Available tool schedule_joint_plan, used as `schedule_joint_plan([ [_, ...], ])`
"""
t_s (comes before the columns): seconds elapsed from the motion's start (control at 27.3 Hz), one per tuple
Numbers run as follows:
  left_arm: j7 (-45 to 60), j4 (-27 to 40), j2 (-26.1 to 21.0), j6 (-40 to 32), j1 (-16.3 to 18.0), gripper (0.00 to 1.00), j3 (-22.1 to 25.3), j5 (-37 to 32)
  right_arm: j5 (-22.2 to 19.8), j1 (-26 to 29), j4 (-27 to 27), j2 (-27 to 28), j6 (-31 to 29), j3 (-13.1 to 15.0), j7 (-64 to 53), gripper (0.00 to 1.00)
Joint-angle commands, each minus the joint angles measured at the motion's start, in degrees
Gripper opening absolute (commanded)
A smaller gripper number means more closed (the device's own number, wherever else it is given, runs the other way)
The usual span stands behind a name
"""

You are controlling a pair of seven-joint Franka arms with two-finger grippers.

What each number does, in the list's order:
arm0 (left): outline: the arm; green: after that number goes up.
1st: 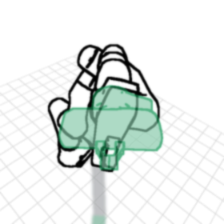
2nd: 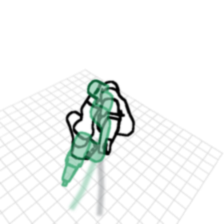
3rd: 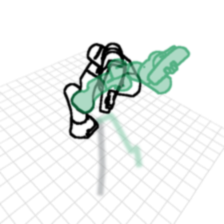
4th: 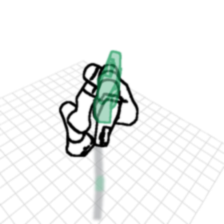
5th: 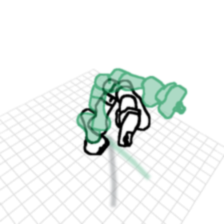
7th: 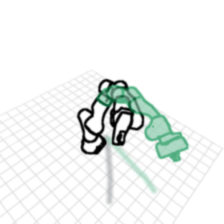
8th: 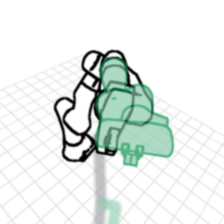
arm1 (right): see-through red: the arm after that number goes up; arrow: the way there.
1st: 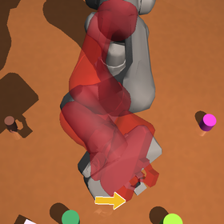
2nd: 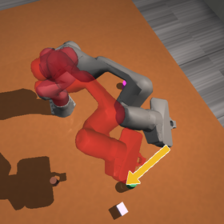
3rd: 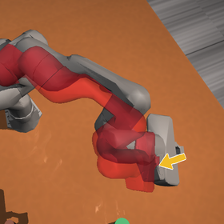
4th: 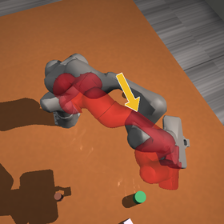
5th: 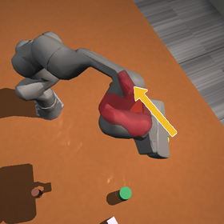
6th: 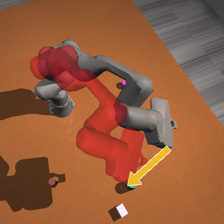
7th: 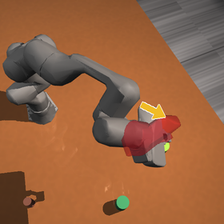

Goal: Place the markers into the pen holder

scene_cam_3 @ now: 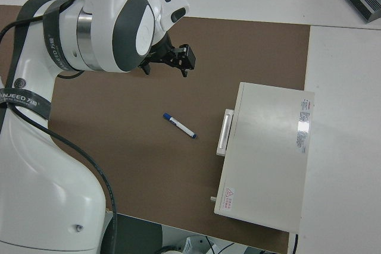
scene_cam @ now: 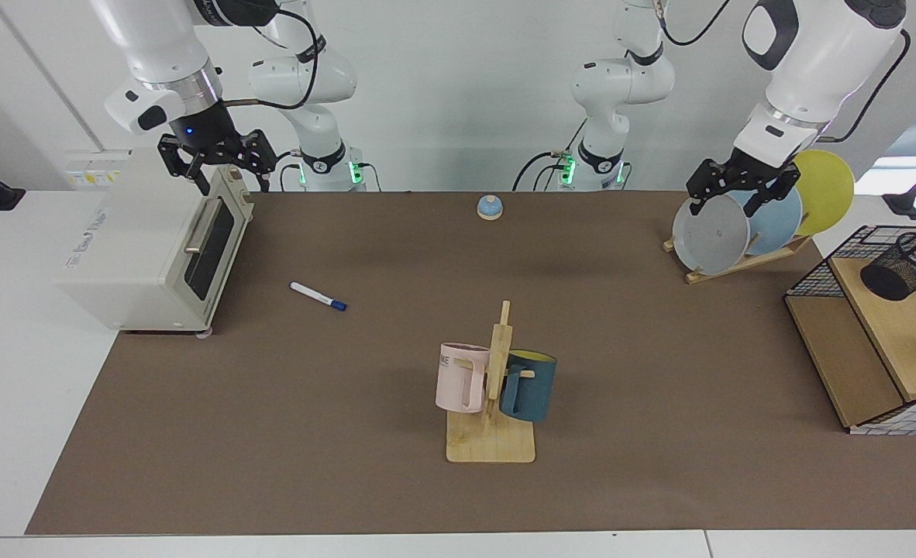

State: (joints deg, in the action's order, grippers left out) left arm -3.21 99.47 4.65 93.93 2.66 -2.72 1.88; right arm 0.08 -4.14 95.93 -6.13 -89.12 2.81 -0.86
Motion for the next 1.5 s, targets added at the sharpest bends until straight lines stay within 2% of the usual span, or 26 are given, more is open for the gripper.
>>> schedule_joint_plan([
  [0.0, 1.5, 0.6, 0.6, -0.4, 0.1, 1.0, -0.3, 0.8, 0.3, 0.9, 1.1, -1.0, -0.8, -0.6, 0.3, 1.0],
  [0.48, 1.6, -1.5, 1.1, -1.1, 0.2, 1.0, -0.2, 0.1, 0.9, 0.6, 0.6, -1.1, -0.8, -0.7, 0.1, 1.0],
  [0.62, 1.6, -1.5, 1.1, -1.1, 0.3, 1.0, -0.2, 0.1, 0.8, 0.9, 0.9, -1.9, 1.0, -0.6, 0.1, 1.0],
  [0.88, 1.6, -1.5, 1.1, -1.2, 0.3, 1.0, -0.3, 0.2, 1.7, 3.3, 1.3, -1.8, -0.9, -0.1, 1.3, 1.0],
  [1.1, 1.6, -1.6, 1.1, -2.8, -0.2, 1.0, -0.5, 0.2, 7.7, 3.9, 4.7, -2.0, -5.7, -0.1, 17.8, 1.0],
  [1.21, 1.6, -1.6, 1.1, -2.9, 0.1, 1.0, -0.4, 0.1, 7.8, 2.8, 6.8, -2.1, -6.9, -0.3, 28.2, 1.0],
  [1.46, 1.6, -1.6, 1.1, -2.9, 0.6, 1.0, -0.1, 0.1, 10.1, 2.0, 16.0, -1.3, -16.4, -0.3, 52.3, 1.0],
])
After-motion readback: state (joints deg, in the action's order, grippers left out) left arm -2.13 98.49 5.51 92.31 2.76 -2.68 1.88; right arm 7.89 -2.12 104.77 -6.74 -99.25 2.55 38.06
